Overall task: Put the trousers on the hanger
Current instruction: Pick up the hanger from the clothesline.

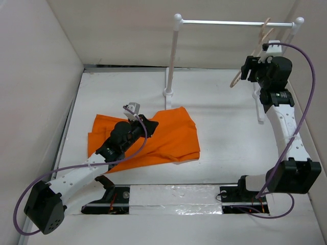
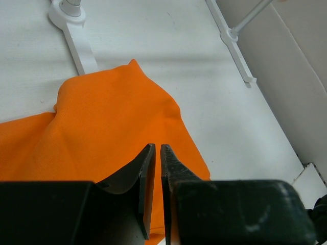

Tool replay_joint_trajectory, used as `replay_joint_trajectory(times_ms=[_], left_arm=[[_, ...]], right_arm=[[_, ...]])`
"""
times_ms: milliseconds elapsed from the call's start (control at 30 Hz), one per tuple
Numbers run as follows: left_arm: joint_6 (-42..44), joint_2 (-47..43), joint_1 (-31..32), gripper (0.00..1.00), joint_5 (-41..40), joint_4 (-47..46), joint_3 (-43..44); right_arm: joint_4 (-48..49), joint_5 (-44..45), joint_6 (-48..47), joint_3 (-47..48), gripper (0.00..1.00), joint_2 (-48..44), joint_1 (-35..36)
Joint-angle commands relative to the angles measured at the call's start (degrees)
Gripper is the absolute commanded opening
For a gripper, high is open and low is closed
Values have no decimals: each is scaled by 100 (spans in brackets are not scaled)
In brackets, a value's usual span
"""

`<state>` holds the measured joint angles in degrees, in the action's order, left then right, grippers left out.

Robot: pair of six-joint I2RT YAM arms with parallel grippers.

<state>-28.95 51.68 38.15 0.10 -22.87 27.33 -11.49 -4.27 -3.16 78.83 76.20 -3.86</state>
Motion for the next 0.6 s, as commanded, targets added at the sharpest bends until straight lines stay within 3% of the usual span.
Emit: replay_joint_trajectory(times_ms=[0, 100, 233, 433, 567], left_arm=[[39, -27, 17, 7, 166, -280, -35], [47, -44, 17, 7, 175, -217, 27], [39, -106, 17, 7, 131, -218, -9], [38, -97, 17, 8, 201, -262, -18], [47, -114, 17, 8, 201, -244, -17]], right_arm=[[533, -469, 96, 45, 72, 17, -36], [630, -662, 193, 71, 71, 61, -36], [507, -180, 228, 71, 68, 105, 25], [630, -557, 219, 229, 79, 289, 130], [770, -847, 210, 213, 80, 281, 245]])
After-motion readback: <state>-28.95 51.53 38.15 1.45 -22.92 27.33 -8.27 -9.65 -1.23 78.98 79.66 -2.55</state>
